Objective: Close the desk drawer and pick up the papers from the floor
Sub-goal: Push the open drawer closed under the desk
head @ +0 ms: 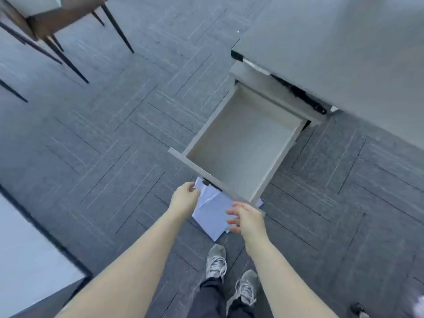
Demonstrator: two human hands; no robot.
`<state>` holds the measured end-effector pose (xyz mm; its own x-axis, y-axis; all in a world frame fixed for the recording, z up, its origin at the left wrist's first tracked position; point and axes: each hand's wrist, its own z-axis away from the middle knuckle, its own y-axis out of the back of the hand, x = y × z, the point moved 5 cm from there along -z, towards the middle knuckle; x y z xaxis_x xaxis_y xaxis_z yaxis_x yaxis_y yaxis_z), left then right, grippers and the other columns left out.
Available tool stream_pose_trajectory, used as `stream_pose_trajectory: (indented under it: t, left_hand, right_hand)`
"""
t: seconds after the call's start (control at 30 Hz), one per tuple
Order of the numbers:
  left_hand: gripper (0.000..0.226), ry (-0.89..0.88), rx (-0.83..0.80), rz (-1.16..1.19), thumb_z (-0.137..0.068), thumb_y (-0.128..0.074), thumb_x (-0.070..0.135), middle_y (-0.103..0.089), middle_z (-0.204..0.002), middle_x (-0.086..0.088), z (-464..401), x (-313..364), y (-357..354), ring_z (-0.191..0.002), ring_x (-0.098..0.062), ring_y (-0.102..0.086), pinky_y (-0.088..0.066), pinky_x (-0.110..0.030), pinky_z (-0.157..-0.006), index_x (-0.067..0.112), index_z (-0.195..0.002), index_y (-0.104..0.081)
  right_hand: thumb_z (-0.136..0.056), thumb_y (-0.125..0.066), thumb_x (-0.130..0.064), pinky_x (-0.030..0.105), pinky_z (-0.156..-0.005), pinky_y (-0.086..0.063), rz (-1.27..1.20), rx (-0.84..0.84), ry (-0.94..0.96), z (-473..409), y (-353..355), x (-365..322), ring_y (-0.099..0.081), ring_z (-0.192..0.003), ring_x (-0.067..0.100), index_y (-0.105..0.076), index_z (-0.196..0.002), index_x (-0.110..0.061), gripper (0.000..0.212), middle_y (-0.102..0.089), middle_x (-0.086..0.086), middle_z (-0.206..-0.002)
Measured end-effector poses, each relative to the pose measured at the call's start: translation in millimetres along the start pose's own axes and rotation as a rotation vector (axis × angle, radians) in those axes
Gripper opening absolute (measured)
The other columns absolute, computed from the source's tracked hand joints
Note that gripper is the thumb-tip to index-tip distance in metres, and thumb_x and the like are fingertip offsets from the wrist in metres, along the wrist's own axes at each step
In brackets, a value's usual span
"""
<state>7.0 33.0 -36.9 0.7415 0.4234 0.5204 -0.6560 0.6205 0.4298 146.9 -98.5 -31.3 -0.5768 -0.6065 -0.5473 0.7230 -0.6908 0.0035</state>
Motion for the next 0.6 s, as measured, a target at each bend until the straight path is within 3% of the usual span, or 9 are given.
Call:
stream_pose_trajectory:
  t: [0.1, 0.23, 0.37, 0.43, 0.6]
  left_hand:
    - [0.051, 0.027, 0.004, 0.038, -0.09, -0.04, 0.017, -0.057, -0.137, -0.008, -22.1, -0.9, -18.6, -0.114, -0.031, -0.06, -0.049, -0.039, -0.094, 0.015, -0.141, -0.044]
    - [0.031, 0.031, 0.114, 0.014, -0.087, -0.04, 0.013, -0.07, -0.106, -0.016, -43.6, 3.2, -36.5, -0.094, -0.037, -0.064, -0.056, -0.047, -0.08, 0.012, -0.11, -0.061]
    - [0.028, -0.039, 0.237, -0.028, -0.089, -0.051, 0.017, -0.073, -0.108, -0.006, -51.3, 14.0, -45.5, -0.095, -0.03, -0.063, -0.046, -0.031, -0.074, 0.015, -0.113, -0.065]
    - [0.028, -0.074, 0.279, -0.06, -0.089, -0.054, 0.021, -0.075, -0.108, -0.004, -58.2, 25.3, -49.0, -0.099, -0.029, -0.065, -0.046, -0.031, -0.075, 0.017, -0.114, -0.066]
    - [0.024, -0.12, 0.326, -0.167, -0.088, -0.052, 0.026, -0.075, -0.096, -0.01, -86.5, 64.4, -60.7, -0.09, -0.034, -0.065, -0.052, -0.038, -0.071, 0.017, -0.102, -0.07]
  right_hand:
    - [-0.094, -0.049, -0.01, 0.032, -0.063, -0.046, -0.207, -0.013, -0.159, -21.1, -9.2, 24.3, -0.058, -0.08, 0.023, -0.048, -0.123, -0.014, 0.028, -0.061, 0.011, -0.111]
    - [-0.095, -0.045, -0.009, 0.037, -0.068, -0.053, -0.438, 0.048, -0.214, -39.3, -7.8, 36.0, -0.064, -0.093, 0.025, -0.049, -0.12, -0.005, 0.025, -0.061, 0.014, -0.117]
    - [-0.096, -0.044, -0.007, 0.036, -0.068, -0.055, -0.479, 0.061, -0.188, -51.0, -2.3, 25.4, -0.065, -0.097, 0.026, -0.049, -0.126, 0.001, 0.031, -0.063, 0.017, -0.119]
    - [-0.096, -0.043, -0.006, 0.037, -0.07, -0.055, -0.48, 0.055, -0.175, -59.5, 1.8, 13.4, -0.065, -0.099, 0.026, -0.049, -0.126, 0.001, 0.032, -0.063, 0.017, -0.119]
    - [-0.096, -0.042, -0.006, 0.037, -0.073, -0.054, -0.458, 0.025, -0.137, -87.3, 19.6, -24.7, -0.064, -0.101, 0.028, -0.052, -0.118, -0.004, 0.024, -0.063, 0.017, -0.119]
